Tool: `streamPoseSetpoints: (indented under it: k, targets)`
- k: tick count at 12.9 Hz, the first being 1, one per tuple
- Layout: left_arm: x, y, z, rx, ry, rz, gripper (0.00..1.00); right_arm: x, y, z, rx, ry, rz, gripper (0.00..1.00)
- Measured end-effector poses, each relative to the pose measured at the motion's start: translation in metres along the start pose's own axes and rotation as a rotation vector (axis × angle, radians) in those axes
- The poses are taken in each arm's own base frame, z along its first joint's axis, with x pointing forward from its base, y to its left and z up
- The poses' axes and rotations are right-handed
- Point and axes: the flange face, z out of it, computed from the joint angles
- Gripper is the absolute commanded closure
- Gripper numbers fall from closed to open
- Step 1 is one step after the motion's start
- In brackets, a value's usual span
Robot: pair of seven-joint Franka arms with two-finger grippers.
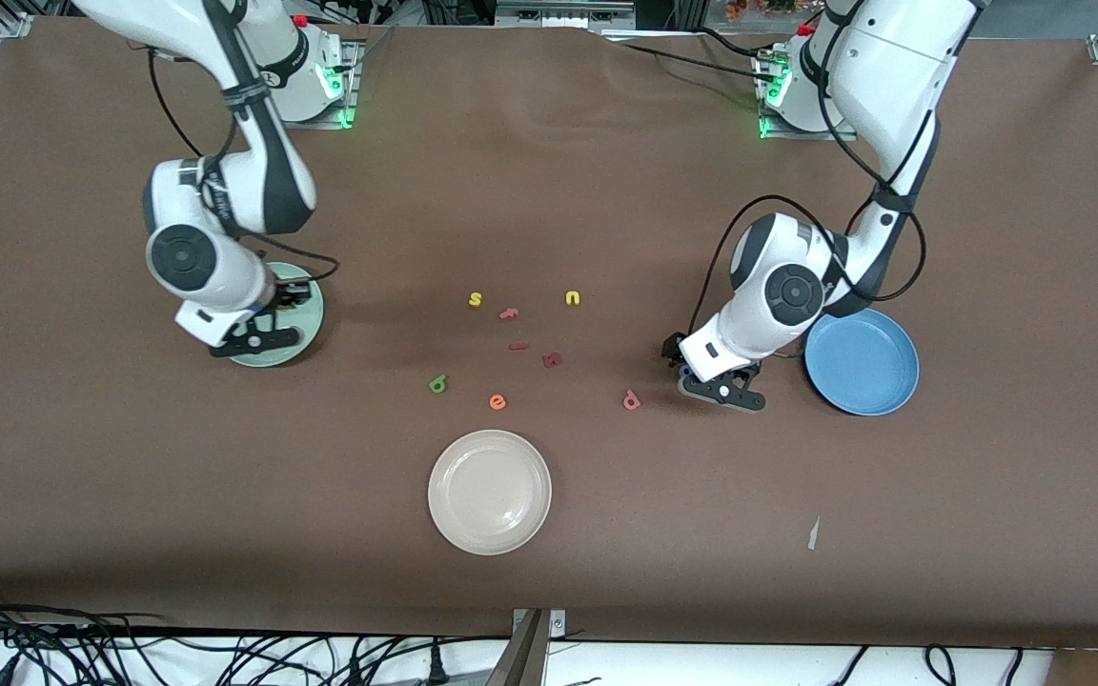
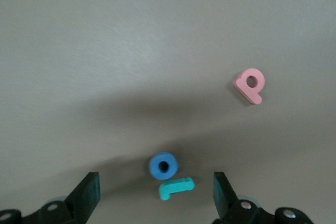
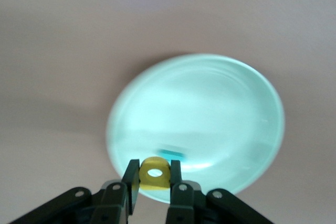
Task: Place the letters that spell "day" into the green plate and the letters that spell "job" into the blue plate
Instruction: 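Drop the yellow letter on the green plate while the left gripper grasps blue o, then place the blue o on the blue plate while the right gripper grasps green letter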
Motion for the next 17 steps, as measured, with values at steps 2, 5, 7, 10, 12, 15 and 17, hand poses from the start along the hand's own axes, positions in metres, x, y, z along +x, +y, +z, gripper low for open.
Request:
streamPoseSetpoints:
  k: [2, 5, 7, 10, 12, 15, 17]
  targets:
    - [-0.003, 0.012, 0.010, 0.000, -0.001, -0.012, 0.05, -0.010, 0.025, 0.025, 0.002, -0.026, 0.008, 0.87]
    - [-0.006, 0.015, 0.013, 0.001, -0.007, -0.011, 0.13, -0.018, 0.038, 0.054, -0.001, -0.013, 0.012, 0.00]
    - [-0.008, 0.012, 0.017, 0.005, -0.015, -0.014, 0.14, -0.019, 0.041, 0.063, -0.003, -0.017, 0.018, 0.00]
    - [-0.008, 0.009, 0.027, 0.007, -0.014, -0.019, 0.28, -0.016, 0.037, 0.048, 0.022, -0.028, 0.030, 0.00]
    - [-0.009, 0.008, 0.033, 0.008, -0.019, -0.020, 0.38, -0.004, 0.021, 0.011, 0.076, -0.063, 0.060, 0.00]
    - [-0.008, 0.006, 0.033, 0.009, -0.017, -0.023, 0.59, 0.013, -0.032, -0.038, 0.106, -0.045, 0.148, 0.00]
    - [-0.008, 0.005, 0.033, 0.010, -0.016, -0.024, 0.62, 0.014, -0.084, -0.046, 0.104, -0.032, 0.232, 0.00]
